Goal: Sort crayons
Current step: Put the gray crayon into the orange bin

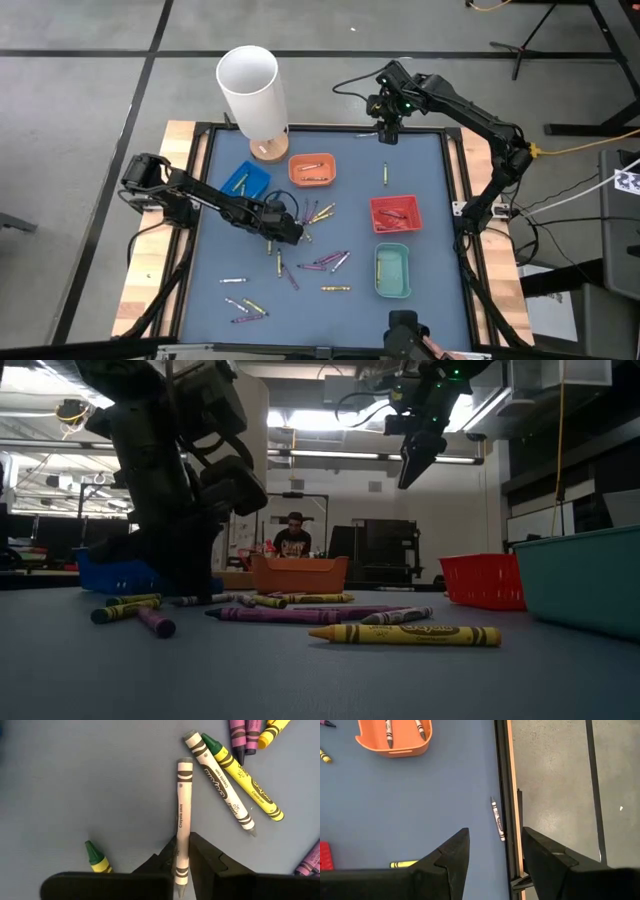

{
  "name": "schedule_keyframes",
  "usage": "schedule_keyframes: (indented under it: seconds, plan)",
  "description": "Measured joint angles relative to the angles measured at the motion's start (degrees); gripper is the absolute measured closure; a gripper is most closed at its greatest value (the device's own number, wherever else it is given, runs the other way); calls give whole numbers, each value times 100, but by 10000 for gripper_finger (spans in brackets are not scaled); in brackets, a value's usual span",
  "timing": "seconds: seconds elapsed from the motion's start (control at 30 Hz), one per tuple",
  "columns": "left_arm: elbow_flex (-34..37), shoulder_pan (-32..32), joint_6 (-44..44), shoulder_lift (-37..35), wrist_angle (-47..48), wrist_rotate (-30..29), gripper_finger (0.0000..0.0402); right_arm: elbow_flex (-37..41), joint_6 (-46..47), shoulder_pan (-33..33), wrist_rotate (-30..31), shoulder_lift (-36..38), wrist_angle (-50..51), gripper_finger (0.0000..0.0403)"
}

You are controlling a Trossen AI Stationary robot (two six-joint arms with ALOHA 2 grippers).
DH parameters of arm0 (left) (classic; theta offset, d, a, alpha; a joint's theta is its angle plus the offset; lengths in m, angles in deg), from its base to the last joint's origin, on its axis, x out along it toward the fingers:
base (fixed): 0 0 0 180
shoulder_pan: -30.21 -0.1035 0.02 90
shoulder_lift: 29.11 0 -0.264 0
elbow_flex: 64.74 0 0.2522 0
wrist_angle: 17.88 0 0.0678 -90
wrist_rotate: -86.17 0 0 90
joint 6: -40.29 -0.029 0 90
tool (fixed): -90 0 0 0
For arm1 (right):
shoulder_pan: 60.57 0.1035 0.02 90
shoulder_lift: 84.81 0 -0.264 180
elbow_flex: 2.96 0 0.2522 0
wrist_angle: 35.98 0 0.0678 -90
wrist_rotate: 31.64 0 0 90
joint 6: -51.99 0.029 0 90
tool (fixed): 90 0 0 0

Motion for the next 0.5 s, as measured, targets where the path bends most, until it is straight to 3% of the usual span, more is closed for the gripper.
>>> schedule_keyframes:
  seconds: [0.13,0.5]
  plan:
    - [4,0,0,0,-2,-4,396,0,0,0,2,0,0,223]
    - [-16,-4,-40,-196,-4,0,393,0,0,0,2,0,0,223]
